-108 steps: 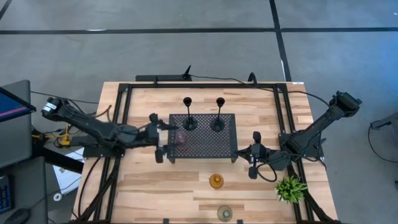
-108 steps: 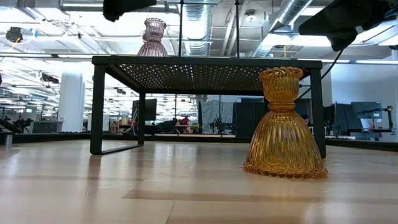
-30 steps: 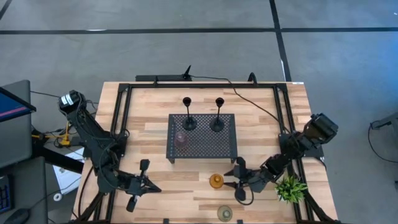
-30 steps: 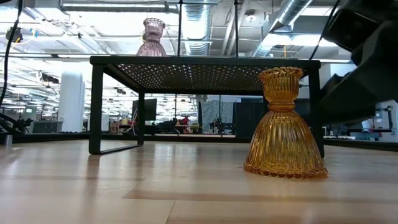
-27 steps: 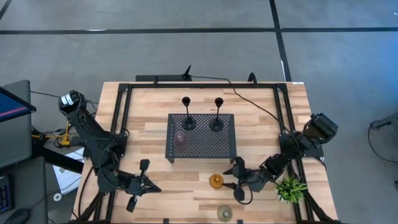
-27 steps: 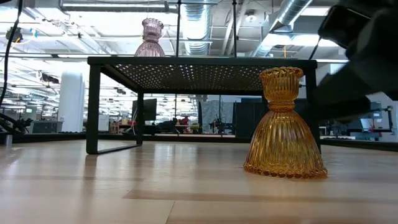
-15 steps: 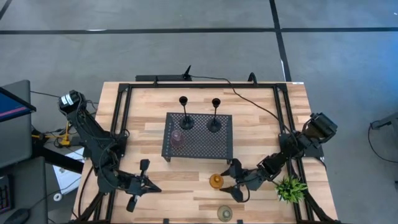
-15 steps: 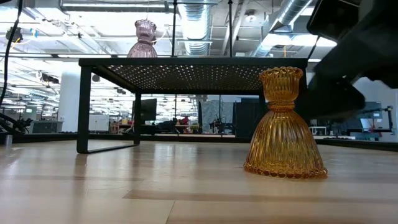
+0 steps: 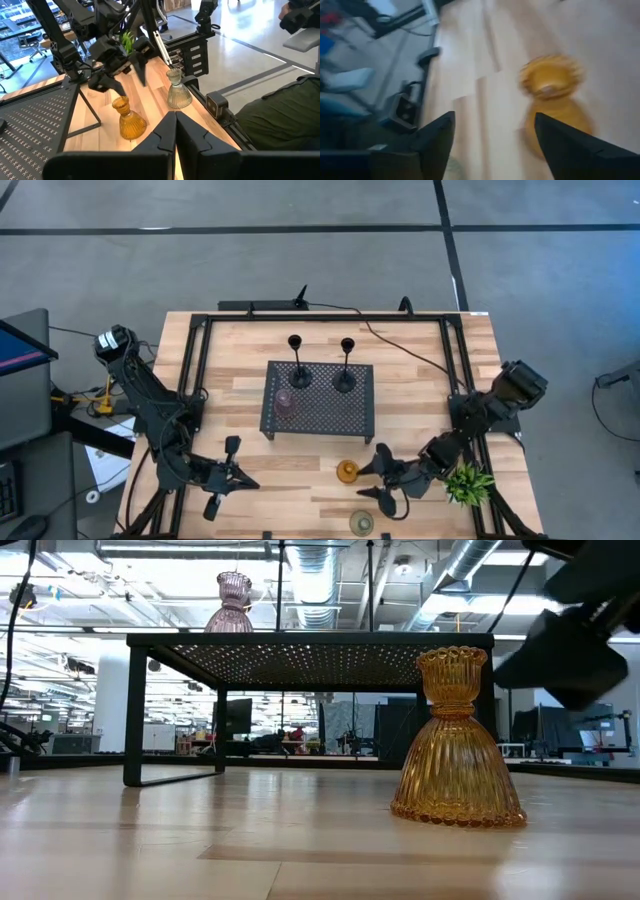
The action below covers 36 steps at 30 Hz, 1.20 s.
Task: Pick & Place candle stick holders
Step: Align the orange glass candle holder with the pink glass candle holder on the shelf
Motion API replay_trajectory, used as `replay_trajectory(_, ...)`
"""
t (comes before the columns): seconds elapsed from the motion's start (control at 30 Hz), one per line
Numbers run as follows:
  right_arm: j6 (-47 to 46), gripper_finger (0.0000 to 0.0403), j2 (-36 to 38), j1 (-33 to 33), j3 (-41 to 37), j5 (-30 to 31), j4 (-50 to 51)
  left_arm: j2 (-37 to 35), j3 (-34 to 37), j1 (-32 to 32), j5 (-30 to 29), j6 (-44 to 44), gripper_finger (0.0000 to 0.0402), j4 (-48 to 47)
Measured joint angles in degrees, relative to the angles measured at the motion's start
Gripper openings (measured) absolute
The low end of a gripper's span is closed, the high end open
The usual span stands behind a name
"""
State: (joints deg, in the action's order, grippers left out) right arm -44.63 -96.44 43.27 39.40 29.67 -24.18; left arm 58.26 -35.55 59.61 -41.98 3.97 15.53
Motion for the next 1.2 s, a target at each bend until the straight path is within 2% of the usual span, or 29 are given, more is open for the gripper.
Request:
replay_trajectory(0.17, 0.21, 0.0184, 2.27, 0.43, 1.14, 6.57, 8.09, 0.0, 0.0, 0.0, 0.01, -0.42, 0.0005, 0.0)
replay_trajectory(0.43, 0.33, 0.0016, 2.64, 0.57, 1.17, 14.8, 8.96, 0.0, 0.0, 0.0, 0.02, -0.42, 0.0005, -0.01)
replay_trajectory(0.57, 0.6, 0.0011, 2.64, 0.58, 1.17, 19.6, 8.87, -0.02, 0.0, 0.0, 0.02, -0.42, 0.0005, -0.02)
replay_trajectory(0.83, -1.12, 0.0001, 2.64, 0.38, 1.17, 23.09, 9.59, -0.02, 0.02, 0.0, 0.02, -0.42, 0.0005, -0.02)
replay_trajectory(1.2, -7.97, 0.0, 2.6, -1.58, 1.17, 24.64, 15.47, -0.02, 0.02, 0.0, 0.03, -0.42, 0.0005, -0.02)
